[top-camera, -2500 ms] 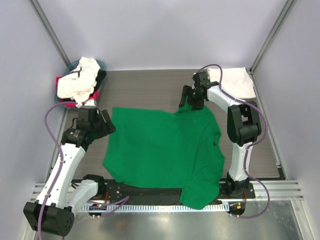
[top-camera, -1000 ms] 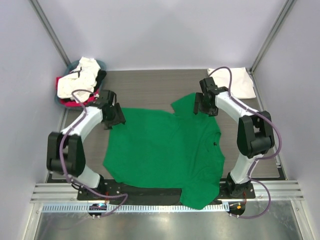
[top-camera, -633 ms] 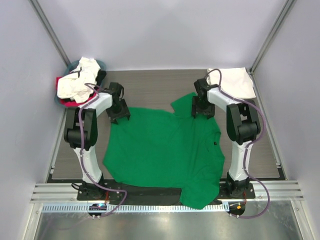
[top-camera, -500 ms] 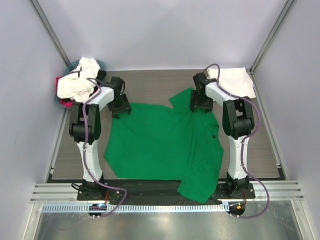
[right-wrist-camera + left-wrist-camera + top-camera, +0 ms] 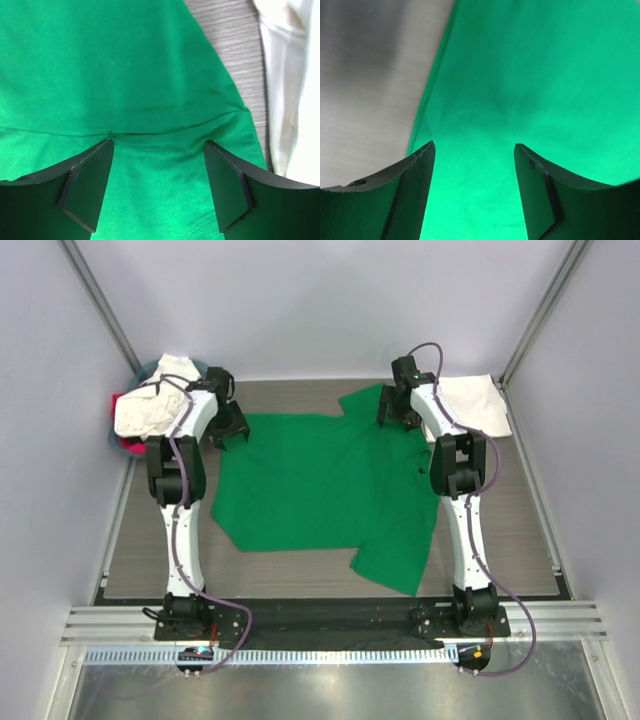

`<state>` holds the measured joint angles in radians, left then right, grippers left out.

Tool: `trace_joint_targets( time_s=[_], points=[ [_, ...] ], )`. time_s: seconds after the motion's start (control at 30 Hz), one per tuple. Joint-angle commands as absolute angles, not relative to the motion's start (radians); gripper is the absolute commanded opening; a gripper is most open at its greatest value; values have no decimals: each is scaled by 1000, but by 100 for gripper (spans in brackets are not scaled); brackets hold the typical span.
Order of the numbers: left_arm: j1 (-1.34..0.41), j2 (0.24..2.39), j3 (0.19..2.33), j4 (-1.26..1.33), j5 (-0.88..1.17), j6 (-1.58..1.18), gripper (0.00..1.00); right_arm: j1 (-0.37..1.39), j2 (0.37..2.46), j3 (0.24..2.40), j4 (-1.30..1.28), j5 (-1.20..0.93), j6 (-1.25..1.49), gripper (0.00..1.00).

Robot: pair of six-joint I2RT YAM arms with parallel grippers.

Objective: Fold and stack the t-shirts
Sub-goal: Flatten the tshirt out

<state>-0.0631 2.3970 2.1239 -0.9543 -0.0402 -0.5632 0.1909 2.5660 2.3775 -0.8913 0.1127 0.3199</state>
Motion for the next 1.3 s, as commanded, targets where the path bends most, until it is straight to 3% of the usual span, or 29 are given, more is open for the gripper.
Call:
trace_joint_targets(
  time_s=[0.0, 0.2, 0.4, 0.53, 0.73, 0.9, 1.07, 1.27],
  points=[
    [-66, 2075, 1911, -925, -34, -552, 66, 198, 2421, 2309, -838, 14, 317, 81],
    [-63, 1676, 1426, -787, -66, -629, 68, 213, 2194, 2154, -819, -29, 341, 88],
    [-55, 1401, 1045, -710, -72, -730, 66, 227, 1798, 1702, -801, -80, 379, 88],
    [-54, 1293, 884, -664, -60, -788, 65, 238, 1522, 1301, -762, -110, 409, 89],
    [-52, 1213, 752, -602, -86, -842, 61, 242, 1162, 955, -747, -201, 497, 89],
    [-54, 1268, 735, -562, -106, -854, 56, 244, 988, 881, -779, -244, 526, 89],
    [-54, 1344, 726, -534, -110, -870, 49, 242, 947, 879, -819, -235, 511, 89],
    [-54, 1365, 695, -523, -129, -887, 52, 242, 933, 882, -830, -230, 502, 90]
  ],
)
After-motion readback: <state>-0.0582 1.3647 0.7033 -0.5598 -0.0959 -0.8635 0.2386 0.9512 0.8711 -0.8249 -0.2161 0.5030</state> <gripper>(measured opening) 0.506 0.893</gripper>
